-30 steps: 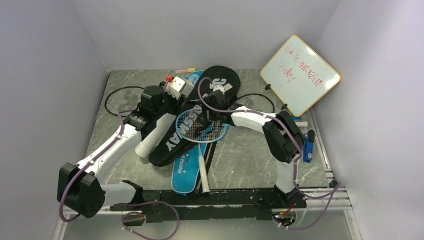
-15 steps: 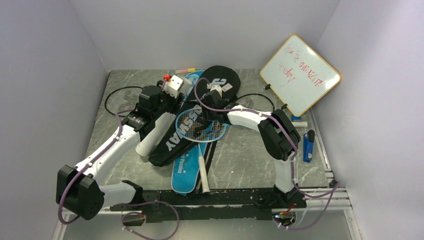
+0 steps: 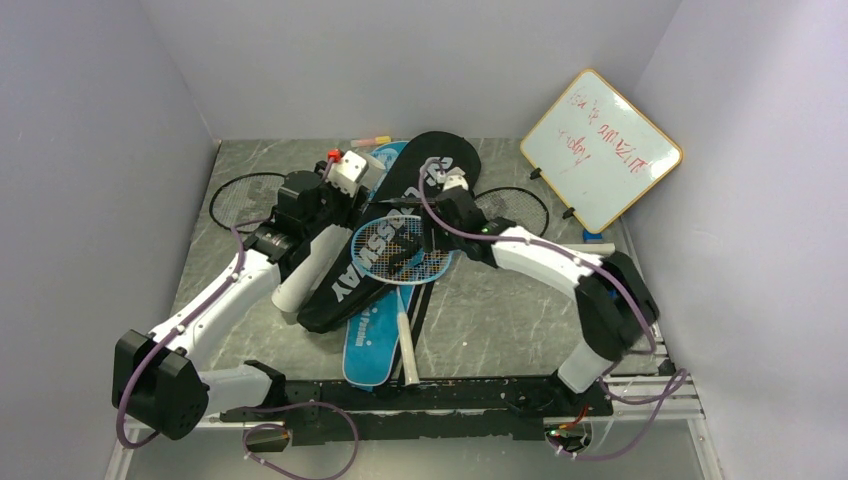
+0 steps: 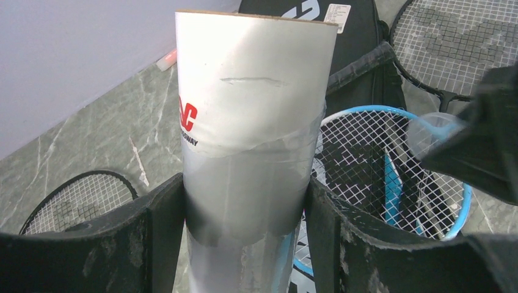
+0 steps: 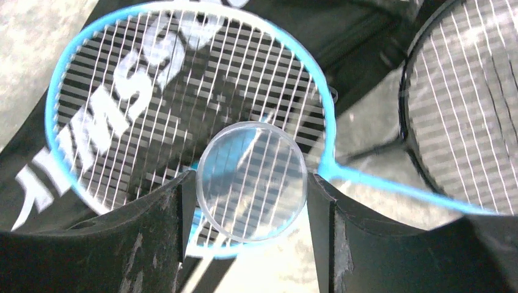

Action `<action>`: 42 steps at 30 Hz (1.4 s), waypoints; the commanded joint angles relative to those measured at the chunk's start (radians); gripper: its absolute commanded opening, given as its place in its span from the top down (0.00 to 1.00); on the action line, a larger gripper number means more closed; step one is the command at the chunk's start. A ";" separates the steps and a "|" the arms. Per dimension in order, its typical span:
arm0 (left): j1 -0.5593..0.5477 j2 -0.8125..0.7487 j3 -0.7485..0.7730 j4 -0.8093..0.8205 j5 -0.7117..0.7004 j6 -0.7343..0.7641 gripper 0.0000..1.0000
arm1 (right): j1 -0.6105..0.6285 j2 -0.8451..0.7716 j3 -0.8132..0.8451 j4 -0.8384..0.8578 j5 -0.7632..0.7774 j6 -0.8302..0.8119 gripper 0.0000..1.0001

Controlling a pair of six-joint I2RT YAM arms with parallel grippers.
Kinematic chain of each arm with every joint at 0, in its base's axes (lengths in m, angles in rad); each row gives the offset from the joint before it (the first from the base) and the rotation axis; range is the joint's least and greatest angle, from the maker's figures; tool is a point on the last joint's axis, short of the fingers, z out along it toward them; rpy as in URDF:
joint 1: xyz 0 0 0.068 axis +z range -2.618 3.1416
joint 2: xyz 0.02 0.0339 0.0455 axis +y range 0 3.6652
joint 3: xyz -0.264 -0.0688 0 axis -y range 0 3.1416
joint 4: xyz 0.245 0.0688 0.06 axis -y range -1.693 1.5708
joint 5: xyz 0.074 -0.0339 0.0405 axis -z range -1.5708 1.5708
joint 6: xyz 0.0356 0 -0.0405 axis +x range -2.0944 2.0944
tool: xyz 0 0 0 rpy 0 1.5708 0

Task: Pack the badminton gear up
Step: Pick up the lid from the center of the board.

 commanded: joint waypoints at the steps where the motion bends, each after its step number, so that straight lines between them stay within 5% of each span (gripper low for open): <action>1: 0.005 -0.023 0.011 0.057 0.035 -0.012 0.46 | 0.003 -0.164 -0.132 -0.060 -0.066 0.044 0.36; 7: 0.008 -0.021 0.011 0.060 0.055 -0.020 0.46 | -0.013 -0.271 -0.260 -0.052 -0.033 0.058 0.35; 14: 0.008 -0.017 0.010 0.060 0.051 -0.015 0.45 | -0.019 -0.178 -0.218 0.009 -0.086 0.061 0.34; 22: 0.008 -0.018 0.006 0.061 0.049 -0.006 0.44 | -0.019 -0.131 -0.191 0.001 -0.060 0.070 0.05; 31: 0.008 -0.019 0.005 0.064 0.058 -0.005 0.44 | -0.019 -0.222 -0.246 -0.043 -0.028 0.051 0.23; 42: 0.008 -0.019 0.004 0.066 0.064 -0.003 0.44 | 0.008 -0.242 -0.311 -0.089 0.067 0.018 0.14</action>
